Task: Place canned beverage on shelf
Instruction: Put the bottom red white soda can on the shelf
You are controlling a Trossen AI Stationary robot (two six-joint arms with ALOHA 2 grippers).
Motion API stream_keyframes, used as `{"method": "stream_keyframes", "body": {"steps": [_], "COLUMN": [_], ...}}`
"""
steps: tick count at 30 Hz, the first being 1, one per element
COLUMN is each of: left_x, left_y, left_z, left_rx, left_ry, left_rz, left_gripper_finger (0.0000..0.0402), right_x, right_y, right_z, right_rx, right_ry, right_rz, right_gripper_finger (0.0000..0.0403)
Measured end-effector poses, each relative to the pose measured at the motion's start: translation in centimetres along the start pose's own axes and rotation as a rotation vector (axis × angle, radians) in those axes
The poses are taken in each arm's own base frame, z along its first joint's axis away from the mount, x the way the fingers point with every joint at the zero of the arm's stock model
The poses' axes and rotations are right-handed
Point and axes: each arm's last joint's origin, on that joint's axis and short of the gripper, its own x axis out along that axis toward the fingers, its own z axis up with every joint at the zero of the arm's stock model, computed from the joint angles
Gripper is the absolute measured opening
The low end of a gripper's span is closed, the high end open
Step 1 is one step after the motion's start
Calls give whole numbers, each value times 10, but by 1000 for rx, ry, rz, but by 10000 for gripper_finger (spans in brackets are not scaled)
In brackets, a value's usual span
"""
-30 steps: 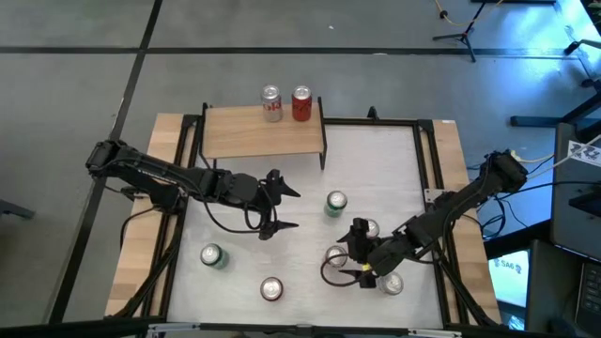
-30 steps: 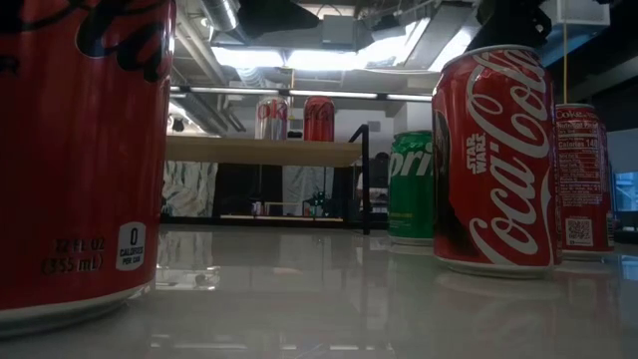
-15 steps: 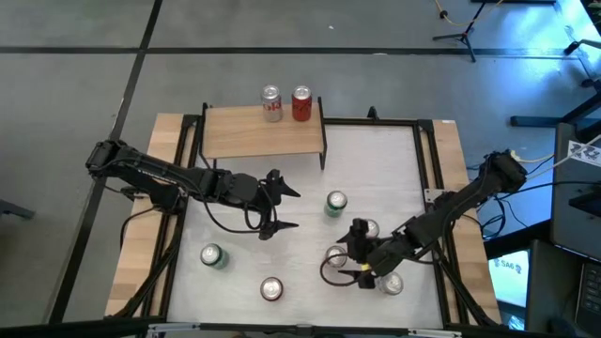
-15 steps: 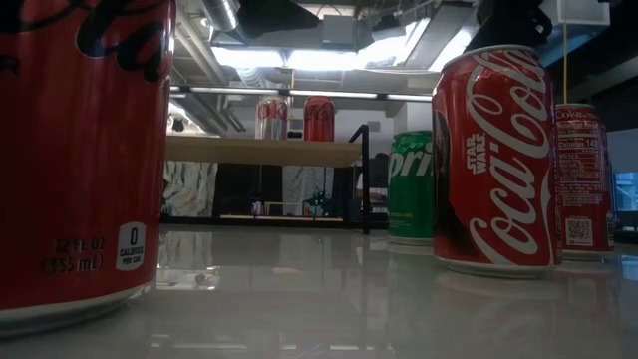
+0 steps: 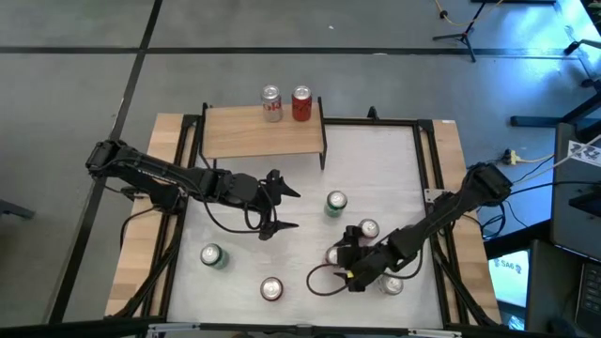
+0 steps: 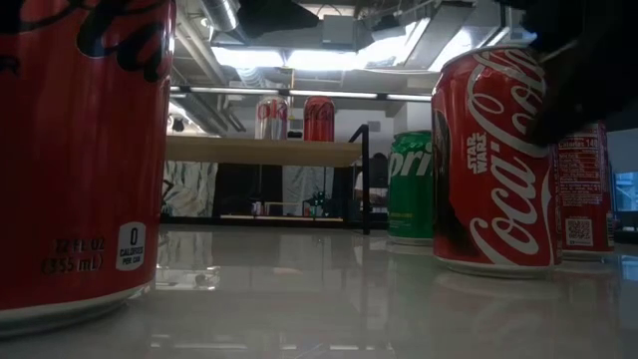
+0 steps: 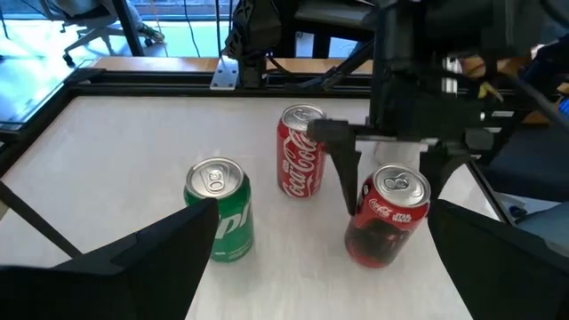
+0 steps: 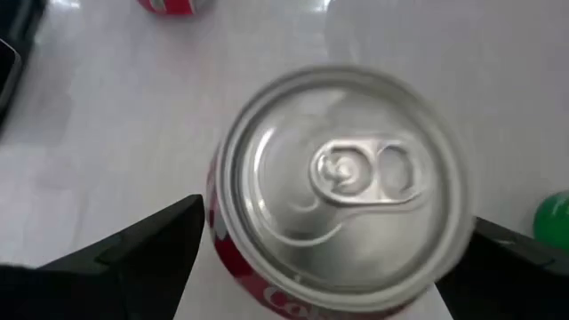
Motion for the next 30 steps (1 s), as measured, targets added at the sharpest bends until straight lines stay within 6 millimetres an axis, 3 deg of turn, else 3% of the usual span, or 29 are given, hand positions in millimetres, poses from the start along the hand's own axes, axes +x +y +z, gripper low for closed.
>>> {"method": "stream_keyframes", "body": {"steps": [10, 19, 23, 30], "left_x": [0, 0, 0, 0], "left_y": [0, 0, 0, -2], "left_z": [0, 0, 0, 0], "left_rx": [0, 0, 0, 1], "left_ry": [0, 0, 0, 7], "left_rz": [-1, -1, -1, -67], "left_gripper_finger": [395, 395, 395, 395], "right_x": [4, 4, 3, -13], "right_y": [1, 2, 2, 4], "right_z": [1, 3, 5, 33], "right_rx": [3, 13, 14, -7], "right_ry": [-28, -54, -55, -25], "right_rz": [-25, -18, -19, -28], "right_gripper_finger": [383, 287, 286, 294]}}
